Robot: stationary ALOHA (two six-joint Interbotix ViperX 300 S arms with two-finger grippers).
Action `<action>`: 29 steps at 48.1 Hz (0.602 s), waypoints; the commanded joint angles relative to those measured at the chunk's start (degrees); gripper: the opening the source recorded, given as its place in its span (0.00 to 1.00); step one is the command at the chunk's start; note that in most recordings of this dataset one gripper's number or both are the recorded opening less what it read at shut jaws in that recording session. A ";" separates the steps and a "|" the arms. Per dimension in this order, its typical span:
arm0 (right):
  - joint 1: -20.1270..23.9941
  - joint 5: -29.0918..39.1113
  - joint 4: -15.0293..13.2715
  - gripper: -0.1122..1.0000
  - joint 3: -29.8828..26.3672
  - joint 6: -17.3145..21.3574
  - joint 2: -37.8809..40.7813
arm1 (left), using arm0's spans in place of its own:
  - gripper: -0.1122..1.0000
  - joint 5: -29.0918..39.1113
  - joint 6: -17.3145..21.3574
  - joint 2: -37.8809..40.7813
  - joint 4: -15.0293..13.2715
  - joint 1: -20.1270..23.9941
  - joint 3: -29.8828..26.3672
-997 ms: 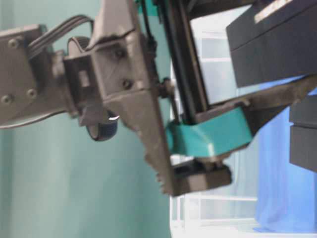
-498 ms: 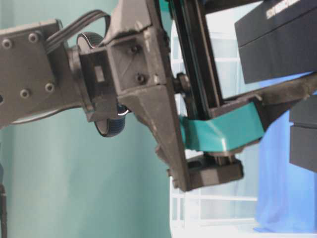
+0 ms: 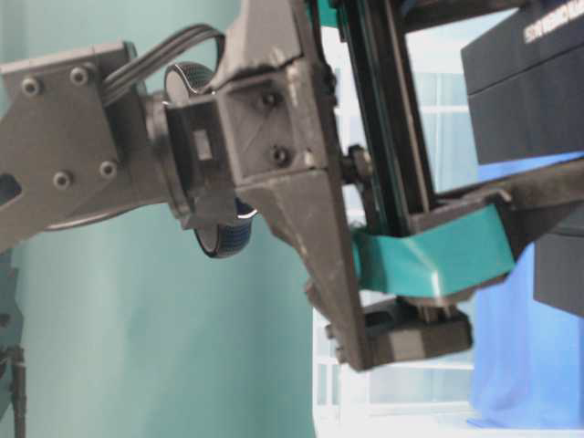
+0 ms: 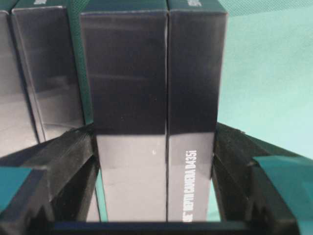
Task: Take the box out of the case with the left arm.
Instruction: 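Lower the box onto the table right of the middle box and release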
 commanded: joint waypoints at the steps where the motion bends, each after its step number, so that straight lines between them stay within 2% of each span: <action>1: -0.09 -0.18 0.18 0.10 -1.49 0.18 0.44 | 0.77 -0.35 0.18 -1.85 0.00 -0.18 -0.88; 4: -0.09 -0.18 0.18 0.10 -1.41 0.18 0.44 | 0.91 -0.62 0.18 -1.85 0.00 -0.18 -0.97; 6: -0.09 -0.18 0.18 0.10 -1.41 0.18 0.44 | 0.95 -0.79 0.18 -1.85 0.00 -0.18 -0.97; 12: -0.09 -0.18 0.18 0.10 -1.49 0.18 0.44 | 0.93 -0.88 0.09 -1.85 0.00 -0.18 -1.05; 29: -0.09 -0.18 0.18 0.10 -1.41 0.18 0.44 | 0.93 -0.62 0.09 -2.55 0.00 0.00 -1.49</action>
